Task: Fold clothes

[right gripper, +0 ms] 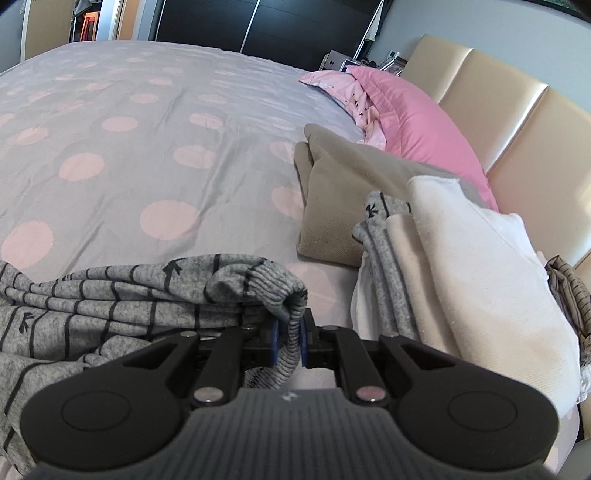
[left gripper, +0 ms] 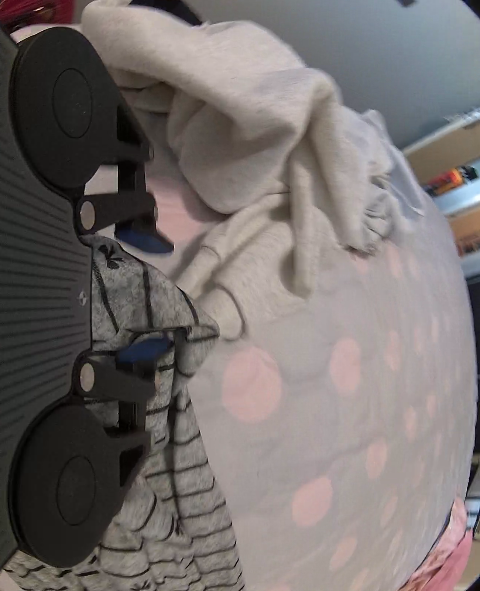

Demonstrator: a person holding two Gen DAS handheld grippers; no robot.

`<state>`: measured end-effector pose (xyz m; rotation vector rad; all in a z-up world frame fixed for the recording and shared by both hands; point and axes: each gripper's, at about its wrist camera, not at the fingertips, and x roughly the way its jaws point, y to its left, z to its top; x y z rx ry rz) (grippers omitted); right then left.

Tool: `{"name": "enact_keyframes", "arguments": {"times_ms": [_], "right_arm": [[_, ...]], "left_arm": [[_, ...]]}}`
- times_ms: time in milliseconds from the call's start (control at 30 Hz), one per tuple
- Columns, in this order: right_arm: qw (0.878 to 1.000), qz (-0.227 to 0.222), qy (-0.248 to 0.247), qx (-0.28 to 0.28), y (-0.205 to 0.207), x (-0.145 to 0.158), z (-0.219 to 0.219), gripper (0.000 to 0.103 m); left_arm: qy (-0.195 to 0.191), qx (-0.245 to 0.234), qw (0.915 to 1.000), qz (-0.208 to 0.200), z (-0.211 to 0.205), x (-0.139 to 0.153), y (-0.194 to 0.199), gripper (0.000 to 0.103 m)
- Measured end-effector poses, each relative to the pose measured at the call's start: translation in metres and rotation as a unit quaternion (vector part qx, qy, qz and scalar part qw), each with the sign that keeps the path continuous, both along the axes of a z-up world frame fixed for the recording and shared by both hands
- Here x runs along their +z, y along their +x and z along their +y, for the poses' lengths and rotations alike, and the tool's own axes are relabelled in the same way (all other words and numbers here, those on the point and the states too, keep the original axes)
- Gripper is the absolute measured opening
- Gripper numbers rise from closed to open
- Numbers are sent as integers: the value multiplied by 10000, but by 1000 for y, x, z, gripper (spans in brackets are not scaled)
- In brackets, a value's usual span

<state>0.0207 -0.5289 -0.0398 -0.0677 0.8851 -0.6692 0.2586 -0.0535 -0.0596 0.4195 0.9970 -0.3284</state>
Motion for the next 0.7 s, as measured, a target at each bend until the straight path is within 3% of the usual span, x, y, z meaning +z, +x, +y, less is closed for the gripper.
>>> {"name": "enact_keyframes", "arguments": {"times_ms": [133,267,567,700], "right_arm": [[9999,-122,33,-32,-3,5,-1,12],[9990,-454,-41,-34,-8,21,3,12],[9818,-1839,-52,-473,-70,98,12,12],[9727,-2173,-431,-688,-101,130,22,12]], "left_arm": [[-387,296,9987,-171,13,19,-2,6],[-792,532,9921,-820,28,60,-18,5],[-1576,752,9673,-1842,76,148,-64,5],[-1709,424,9619,-2093,80,172,-93,5]]}}
